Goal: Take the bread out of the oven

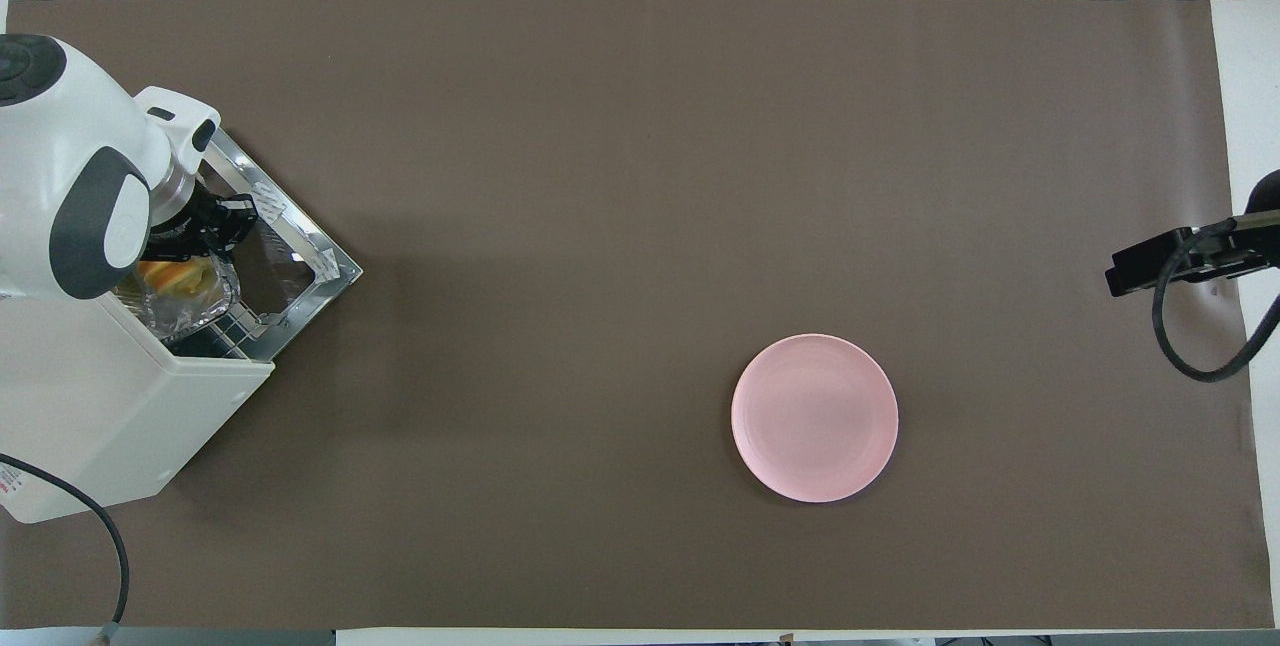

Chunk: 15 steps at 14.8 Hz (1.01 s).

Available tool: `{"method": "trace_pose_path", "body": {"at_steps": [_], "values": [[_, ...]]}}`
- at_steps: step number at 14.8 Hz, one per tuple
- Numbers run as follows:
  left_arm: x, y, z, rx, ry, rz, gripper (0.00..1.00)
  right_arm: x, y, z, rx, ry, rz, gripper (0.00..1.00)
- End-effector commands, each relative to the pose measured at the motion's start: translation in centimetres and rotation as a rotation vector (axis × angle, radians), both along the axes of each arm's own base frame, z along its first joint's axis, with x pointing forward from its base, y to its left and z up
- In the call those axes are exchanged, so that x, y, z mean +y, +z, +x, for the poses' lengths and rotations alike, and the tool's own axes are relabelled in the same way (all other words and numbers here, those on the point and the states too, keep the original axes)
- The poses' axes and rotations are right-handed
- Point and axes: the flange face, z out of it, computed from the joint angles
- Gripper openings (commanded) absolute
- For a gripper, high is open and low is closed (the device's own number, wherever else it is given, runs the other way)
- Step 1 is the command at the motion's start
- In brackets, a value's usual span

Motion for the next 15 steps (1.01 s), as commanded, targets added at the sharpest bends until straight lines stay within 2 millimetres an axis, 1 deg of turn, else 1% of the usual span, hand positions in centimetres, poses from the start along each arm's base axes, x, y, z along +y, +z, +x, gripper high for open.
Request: {"method": "trace_pose_path", "body": {"at_steps": [1,2,3,5,6,7,8,10,12,13,14,15], "values": [[-6.8,2.8,2.6,-0.082,-0.085,-0.003,0.0,-1.3,0.1,-0.8,-0.004,-0.03,-0.004,1.0],[-10.6,3.8,3.1,-0.107,-0.116,-0.045,0.0,-1.4,0.0,-0.8,-0.002,-0.031,-0.004,1.0],[-14.6,4.3,3.0,-0.12,-0.162,-0.07,0.0,-1.5,0.0,-0.8,-0.001,-0.033,-0.004,1.0],[-21.5,5.3,1.8,-0.143,-0.263,-0.086,0.0,-1.5,0.0,-0.8,0.0,-0.033,-0.005,1.0],[-24.3,5.5,1.0,-0.141,-0.286,-0.102,0.0,-1.6,-0.1,-0.8,0.001,-0.034,-0.005,1.0],[-27.4,5.0,-0.4,-0.13,-0.309,-0.12,0.0,-1.6,-0.2,-0.8,0.003,-0.036,-0.005,1.0],[-30.4,3.8,-1.5,-0.115,-0.339,-0.117,0.0,-1.6,-0.1,-0.8,0.001,-0.037,-0.005,1.0],[-36.8,1.3,-4.9,-0.095,-0.397,-0.109,0.0,-2.1,-0.3,-0.9,0.004,-0.051,-0.006,1.0],[-39.2,0.4,-6.0,-0.101,-0.388,-0.128,0.0,-2.2,-0.3,-1.0,0.006,-0.056,-0.005,1.0],[-40.2,-0.1,-6.0,-0.1,-0.369,-0.165,0.0,-2.4,-0.4,-1.0,0.007,-0.057,-0.004,1.0],[-41.6,-0.8,-6.1,-0.092,-0.365,-0.189,0.0,-3.0,-0.4,-1.2,0.007,-0.07,-0.005,1.0],[-44.0,-2.5,-7.8,-0.074,-0.396,-0.18,0.0,-3.1,-0.6,-1.3,0.012,-0.073,-0.005,1.0]]}}
